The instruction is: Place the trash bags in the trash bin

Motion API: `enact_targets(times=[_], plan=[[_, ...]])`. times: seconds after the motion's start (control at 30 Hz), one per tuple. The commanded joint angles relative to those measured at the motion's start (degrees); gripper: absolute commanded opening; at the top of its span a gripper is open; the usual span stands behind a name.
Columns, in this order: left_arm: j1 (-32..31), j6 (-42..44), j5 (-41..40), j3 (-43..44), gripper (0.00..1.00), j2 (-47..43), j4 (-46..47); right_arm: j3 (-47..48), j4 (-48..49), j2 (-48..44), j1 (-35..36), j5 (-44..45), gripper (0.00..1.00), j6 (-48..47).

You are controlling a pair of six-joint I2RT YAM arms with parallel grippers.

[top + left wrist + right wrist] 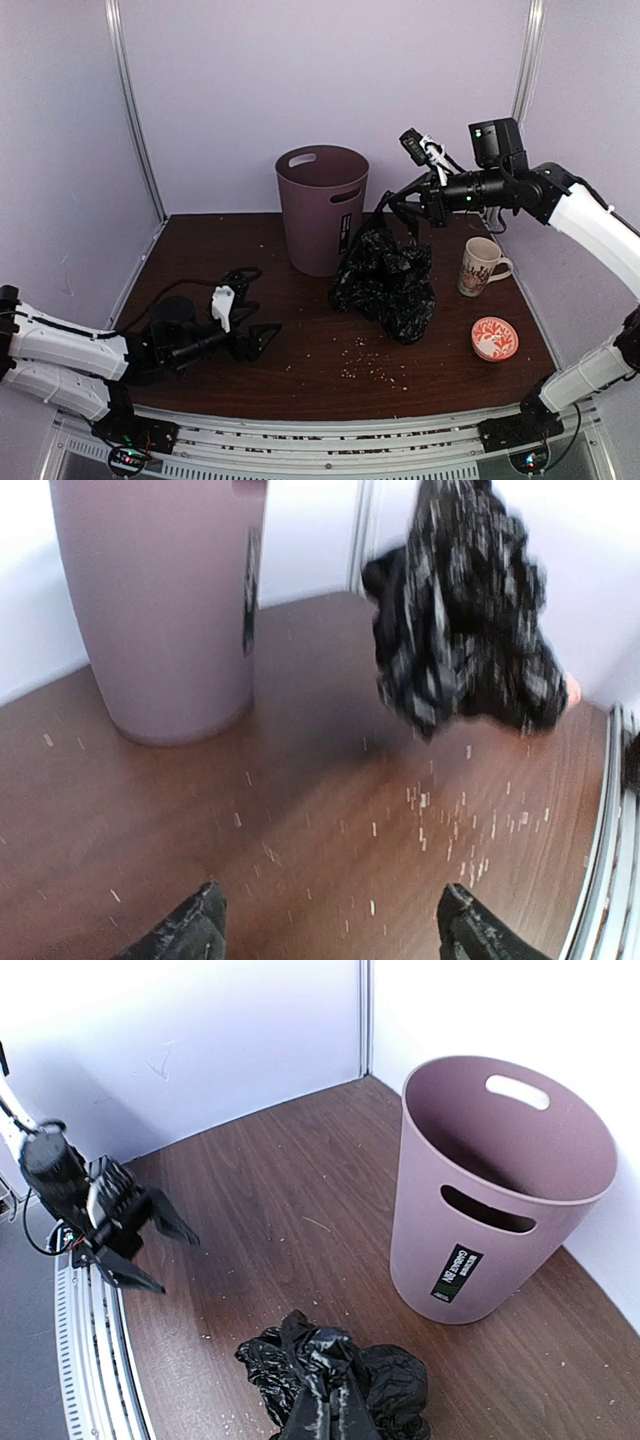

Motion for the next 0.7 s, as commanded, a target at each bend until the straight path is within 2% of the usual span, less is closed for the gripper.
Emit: enact_targets(times=[0.0,0.17,0.3,0.33,0.37,0.47,0.5,0.6,0.67], plan=[[0.17,-5.16,6.25,-4.88,0.71,13.52,26.96,5.78,0.02,3.48,-0.32,-2.32,0.00,2.23],[-0.01,-7.89,12.57,-1.62,0.67,27.80,41.16,14.97,-3.81,7.71,-0.23,-6.46,0.00,4.05],[-0.17,-8.74,13.84,0.30,0.67,32.35,47.57,12.73,-3.63,5.71,-0.50,-14.21,0.00,2.08],[-0.31,-8.58,13.55,0.78,0.67,32.48,47.26,11.31,-3.30,4.90,-1.48,-15.20,0.00,2.18],[-0.48,-8.50,12.81,1.10,0.67,32.38,46.83,7.49,1.50,3.77,-4.46,-14.89,0.00,6.86],[-0.91,-8.97,10.12,1.38,0.68,31.45,45.27,-12.01,26.71,4.67,-23.57,-13.20,0.00,29.73],[-1.09,-9.08,9.26,1.26,0.68,31.10,45.00,-16.10,28.47,7.00,-27.41,-10.15,0.00,31.76],[-1.77,-9.13,6.64,1.11,0.68,29.19,42.49,-16.70,15.03,14.53,-28.69,-4.62,0.00,17.60],[-2.50,-8.98,4.65,1.11,0.67,27.76,40.10,-21.65,16.38,15.30,-28.07,-5.23,0.00,16.33]])
